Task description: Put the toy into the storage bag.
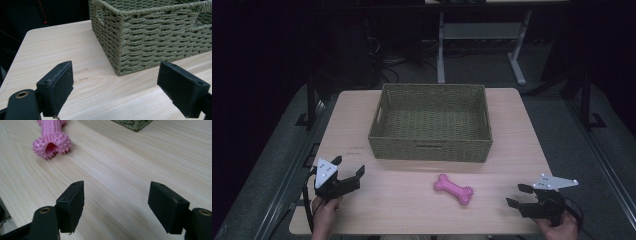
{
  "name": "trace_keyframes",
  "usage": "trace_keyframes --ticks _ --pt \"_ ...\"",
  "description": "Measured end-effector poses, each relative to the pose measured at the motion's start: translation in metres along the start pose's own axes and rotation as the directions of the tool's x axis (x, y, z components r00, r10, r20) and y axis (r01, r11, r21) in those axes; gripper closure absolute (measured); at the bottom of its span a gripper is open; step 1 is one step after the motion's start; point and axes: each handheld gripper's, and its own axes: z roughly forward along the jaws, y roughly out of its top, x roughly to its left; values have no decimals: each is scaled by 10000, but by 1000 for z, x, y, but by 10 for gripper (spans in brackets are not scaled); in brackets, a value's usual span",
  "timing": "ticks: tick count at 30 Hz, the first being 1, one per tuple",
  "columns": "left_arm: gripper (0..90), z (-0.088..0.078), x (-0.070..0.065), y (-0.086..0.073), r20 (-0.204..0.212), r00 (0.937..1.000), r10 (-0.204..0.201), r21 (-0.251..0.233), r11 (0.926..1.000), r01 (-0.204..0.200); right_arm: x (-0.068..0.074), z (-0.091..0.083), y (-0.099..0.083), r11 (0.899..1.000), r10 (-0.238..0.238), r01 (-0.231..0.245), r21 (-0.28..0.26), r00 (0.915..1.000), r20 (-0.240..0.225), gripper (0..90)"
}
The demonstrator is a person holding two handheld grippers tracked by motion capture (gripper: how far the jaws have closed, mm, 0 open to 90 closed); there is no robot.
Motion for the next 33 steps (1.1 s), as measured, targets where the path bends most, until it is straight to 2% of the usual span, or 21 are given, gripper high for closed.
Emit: trace_keyframes --ticks 11,20,26,33 --pt "130 3 0 1 8 10000 52 48 10000 -52 1 3 3 9998 -214 214 38 9997 -116 285" --pt "130 2 1 0 71 10000 20 18 10000 -20 9 1 20 9981 -614 615 50 9979 -213 284" --pt "130 1 0 0 64 10000 4 -24 10000 -4 15 3 30 9949 -972 983 230 9942 -452 282" --pt "130 2 2 0 2 10000 15 37 10000 -15 22 9 41 9870 -1290 1357 858 9885 -793 273"
